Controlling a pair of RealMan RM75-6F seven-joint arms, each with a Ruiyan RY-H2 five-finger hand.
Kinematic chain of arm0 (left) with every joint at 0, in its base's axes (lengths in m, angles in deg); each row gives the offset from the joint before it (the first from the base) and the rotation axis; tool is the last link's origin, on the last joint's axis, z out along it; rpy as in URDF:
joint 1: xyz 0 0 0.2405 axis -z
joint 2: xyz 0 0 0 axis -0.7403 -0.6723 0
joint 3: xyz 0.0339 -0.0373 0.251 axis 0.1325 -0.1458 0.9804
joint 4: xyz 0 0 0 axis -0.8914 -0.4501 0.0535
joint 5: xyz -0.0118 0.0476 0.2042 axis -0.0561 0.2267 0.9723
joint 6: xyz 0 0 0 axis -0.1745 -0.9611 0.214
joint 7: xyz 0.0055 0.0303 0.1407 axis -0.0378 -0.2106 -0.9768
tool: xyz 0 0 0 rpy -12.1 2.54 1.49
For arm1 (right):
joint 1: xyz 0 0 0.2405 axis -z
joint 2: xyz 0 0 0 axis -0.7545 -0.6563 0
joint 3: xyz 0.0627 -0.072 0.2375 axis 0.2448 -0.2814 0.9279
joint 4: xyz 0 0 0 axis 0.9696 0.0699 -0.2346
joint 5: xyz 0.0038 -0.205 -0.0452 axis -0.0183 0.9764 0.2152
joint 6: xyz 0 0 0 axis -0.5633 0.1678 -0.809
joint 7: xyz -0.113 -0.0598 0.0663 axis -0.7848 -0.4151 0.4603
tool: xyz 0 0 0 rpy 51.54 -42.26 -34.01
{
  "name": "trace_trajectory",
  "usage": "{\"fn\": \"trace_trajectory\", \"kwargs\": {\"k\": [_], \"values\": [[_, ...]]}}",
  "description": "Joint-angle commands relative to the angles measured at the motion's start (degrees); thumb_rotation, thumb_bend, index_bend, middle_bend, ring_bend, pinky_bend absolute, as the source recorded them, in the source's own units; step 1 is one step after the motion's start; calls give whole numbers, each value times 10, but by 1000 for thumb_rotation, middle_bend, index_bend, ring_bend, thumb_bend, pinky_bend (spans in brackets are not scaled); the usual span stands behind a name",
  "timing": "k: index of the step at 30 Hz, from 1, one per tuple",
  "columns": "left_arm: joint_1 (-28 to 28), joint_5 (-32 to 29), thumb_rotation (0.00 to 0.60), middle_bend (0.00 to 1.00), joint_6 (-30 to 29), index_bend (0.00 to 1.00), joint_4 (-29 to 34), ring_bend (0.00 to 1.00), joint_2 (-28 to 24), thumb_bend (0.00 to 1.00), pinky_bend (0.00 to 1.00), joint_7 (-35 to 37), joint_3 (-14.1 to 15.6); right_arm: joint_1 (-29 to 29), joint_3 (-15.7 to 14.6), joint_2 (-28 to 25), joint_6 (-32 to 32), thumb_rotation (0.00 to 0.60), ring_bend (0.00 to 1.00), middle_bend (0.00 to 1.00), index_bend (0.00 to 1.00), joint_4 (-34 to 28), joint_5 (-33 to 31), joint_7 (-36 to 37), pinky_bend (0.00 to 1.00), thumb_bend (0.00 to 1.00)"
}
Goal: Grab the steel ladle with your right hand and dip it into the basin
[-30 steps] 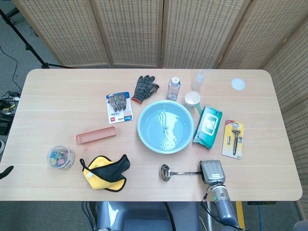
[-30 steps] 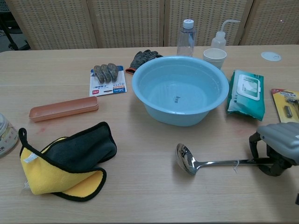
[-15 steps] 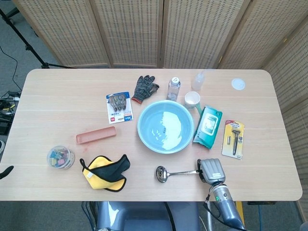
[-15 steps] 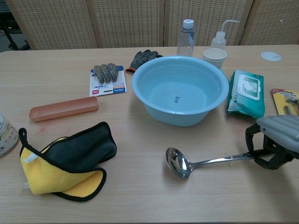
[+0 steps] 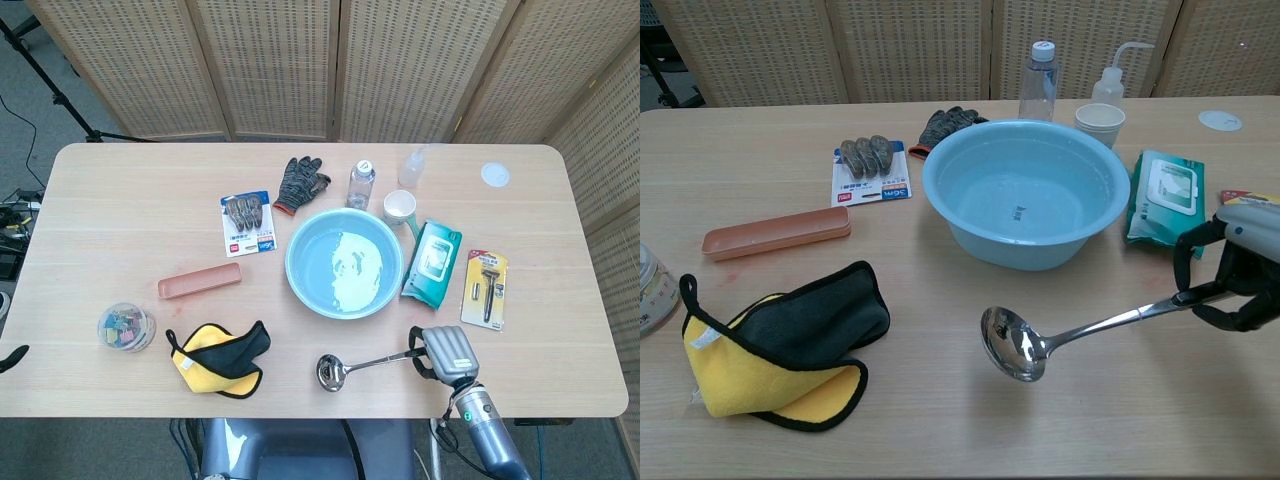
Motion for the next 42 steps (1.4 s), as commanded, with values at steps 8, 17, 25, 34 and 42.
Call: {"fn": "trace_trajectory", "kwargs": {"k": [8,17,25,34,42], "values": [[0,0,600,0,0,0,0,0,-1,0,0,4,0,-4,29,-25,-32,600,945,1000,881,-62,2,-11,1000,1000],[-1,-2,600,0,0,0,-2,0,-3,0,0,11,-1,-52,109,2,-91,600,945,1000,886,-99,-73,-143,1000,1000],[-2,-5,600,0,-2,0,-5,0,-6,0,0,24,-3,-114,197,23,-129,600,945,1000,886,-90,-171,-228,1000,1000],[6,-23,600,0,18,0,-11,0,-10,0,0,37,-8,-198,244,89,-145,600,946,1000,889,80,-242,-279,1000,1000],[12,-38,600,0,31,0,-12,0,-10,0,0,36,-13,-222,220,145,-129,600,946,1000,889,206,-233,-248,1000,1000]]}}
